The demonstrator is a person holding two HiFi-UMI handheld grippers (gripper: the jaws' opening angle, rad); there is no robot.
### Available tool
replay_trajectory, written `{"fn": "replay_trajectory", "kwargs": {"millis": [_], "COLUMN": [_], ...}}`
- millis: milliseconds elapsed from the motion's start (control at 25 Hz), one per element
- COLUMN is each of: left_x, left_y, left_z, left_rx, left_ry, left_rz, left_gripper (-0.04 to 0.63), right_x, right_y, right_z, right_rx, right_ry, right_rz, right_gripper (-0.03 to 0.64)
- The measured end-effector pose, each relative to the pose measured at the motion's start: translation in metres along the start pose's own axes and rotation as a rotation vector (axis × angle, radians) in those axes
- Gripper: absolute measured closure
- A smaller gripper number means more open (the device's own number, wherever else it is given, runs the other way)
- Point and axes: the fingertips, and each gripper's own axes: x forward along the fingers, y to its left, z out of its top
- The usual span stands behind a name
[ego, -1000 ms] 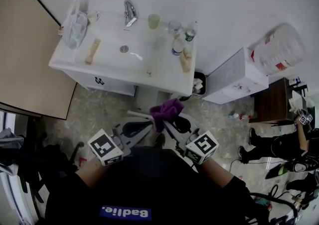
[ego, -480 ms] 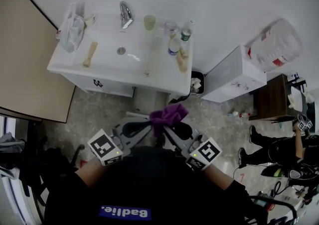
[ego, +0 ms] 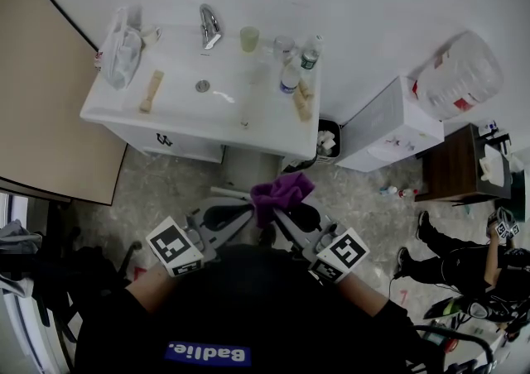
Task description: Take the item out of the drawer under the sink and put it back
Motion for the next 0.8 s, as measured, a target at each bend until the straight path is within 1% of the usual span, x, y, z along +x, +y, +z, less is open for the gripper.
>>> {"fn": "replay_trajectory", "kwargs": {"millis": [360, 560, 800], "left_x": [0.001, 0.001, 0.000], "left_y": [-0.003, -0.002, -0.002], "left_z": [-0.004, -0.007, -0.011], "left_rx": [0.014, 0.030, 0.003], "left_ry": [0.011, 0.018, 0.031], "left_rz": [-0.001, -0.005, 0.004], "left_gripper": [0.606, 0.606, 0.606], "right_x": [0.004, 0.011, 0.024], "right_y": [-0.012, -0.021, -0.032], "right_z": [-0.013, -0.026, -0.044], "right_rx": [-0.012, -0.012, -0.026], "right_ry": [0.027, 0.070, 0.112], "right_rz": [-0.004, -0.007, 0.004], "right_gripper": [0.534, 0.534, 0.534]}}
